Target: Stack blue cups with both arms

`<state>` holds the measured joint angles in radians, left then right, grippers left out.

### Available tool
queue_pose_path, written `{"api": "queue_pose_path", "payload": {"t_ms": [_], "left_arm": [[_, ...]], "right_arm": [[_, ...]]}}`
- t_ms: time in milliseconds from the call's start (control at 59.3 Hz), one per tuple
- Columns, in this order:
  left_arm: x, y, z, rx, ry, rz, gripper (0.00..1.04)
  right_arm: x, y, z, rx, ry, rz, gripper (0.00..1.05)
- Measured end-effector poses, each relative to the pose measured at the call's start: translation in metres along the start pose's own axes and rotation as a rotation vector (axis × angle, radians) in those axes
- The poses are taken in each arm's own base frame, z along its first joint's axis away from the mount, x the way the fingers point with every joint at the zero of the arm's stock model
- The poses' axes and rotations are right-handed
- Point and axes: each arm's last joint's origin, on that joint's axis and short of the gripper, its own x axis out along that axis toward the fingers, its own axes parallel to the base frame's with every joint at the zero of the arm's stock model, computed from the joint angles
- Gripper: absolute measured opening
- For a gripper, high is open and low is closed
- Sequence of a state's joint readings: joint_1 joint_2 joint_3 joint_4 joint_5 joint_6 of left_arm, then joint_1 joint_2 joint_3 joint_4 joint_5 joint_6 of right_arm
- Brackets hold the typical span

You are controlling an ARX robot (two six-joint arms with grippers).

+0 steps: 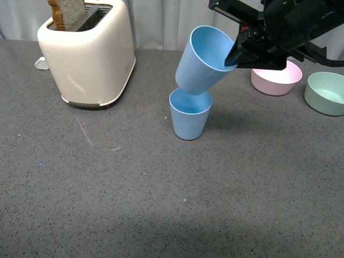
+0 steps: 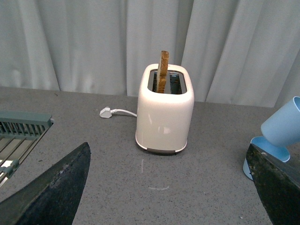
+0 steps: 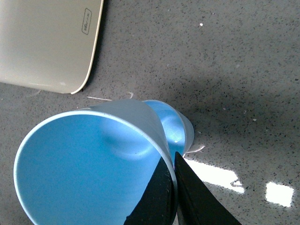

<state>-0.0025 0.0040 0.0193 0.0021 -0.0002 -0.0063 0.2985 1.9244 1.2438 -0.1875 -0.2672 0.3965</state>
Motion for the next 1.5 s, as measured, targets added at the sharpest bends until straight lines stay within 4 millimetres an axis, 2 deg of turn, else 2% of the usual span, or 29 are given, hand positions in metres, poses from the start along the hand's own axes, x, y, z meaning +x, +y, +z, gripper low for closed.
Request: {"api": "queue_pose_path", "payload": {"t_ms": [253,438,539,742,758,809,860,910,961,1045,1197,1264,1500], "left_arm": [[0.0,0.0,0.0,0.0,0.0,0.0,0.98],[0.0,0.0,0.0,0.0,0.0,0.0,0.98],[0.0,0.0,0.0,0.0,0.0,0.0,0.98],[0.0,0.0,0.0,0.0,0.0,0.0,0.98],[0.0,0.0,0.0,0.0,0.0,0.0,0.98],[0.0,0.0,0.0,0.0,0.0,0.0,0.98],[0.0,0.0,0.0,0.001,0.0,-0.001,0.98],[0.0,0.0,0.0,0.001,0.0,0.002,0.98],[0.0,0.0,0.0,0.001,0.001,0.003,0.98],[0.0,0.0,0.0,0.001,0.001,0.002,0.98],[0.0,0.0,0.0,0.001,0.001,0.0,0.98],[0.0,0.0,0.0,0.001,0.001,0.001,0.98],[0.0,0.0,0.0,0.001,0.001,0.0,0.98]], "right_arm": [[0.008,0.002,-0.003,-0.007,0.018,-0.015,0.02],[0.008,0.002,-0.001,-0.019,0.003,-0.017,0.3],[0.003,0.002,0.002,-0.093,-0.069,-0.054,0.54],[-0.002,0.001,0.005,-0.14,-0.092,-0.073,0.85],[-0.002,0.001,0.004,-0.154,-0.109,-0.086,0.86],[0.003,-0.01,-0.005,-0.264,-0.392,-0.258,0.75],[-0.004,-0.024,-0.023,-0.305,-0.598,-0.354,0.64],[-0.017,-0.033,-0.037,-0.317,-0.743,-0.361,0.55],[-0.042,-0.039,-0.045,-0.325,-0.881,-0.348,0.45],[-0.073,-0.044,-0.056,-0.332,-1.01,-0.331,0.29],[-0.088,-0.065,-0.094,-0.342,-0.95,-0.352,0.01],[-0.097,-0.069,-0.107,-0.348,-0.94,-0.349,0.01],[-0.125,-0.076,-0.133,-0.344,-0.955,-0.352,0.01]]}}
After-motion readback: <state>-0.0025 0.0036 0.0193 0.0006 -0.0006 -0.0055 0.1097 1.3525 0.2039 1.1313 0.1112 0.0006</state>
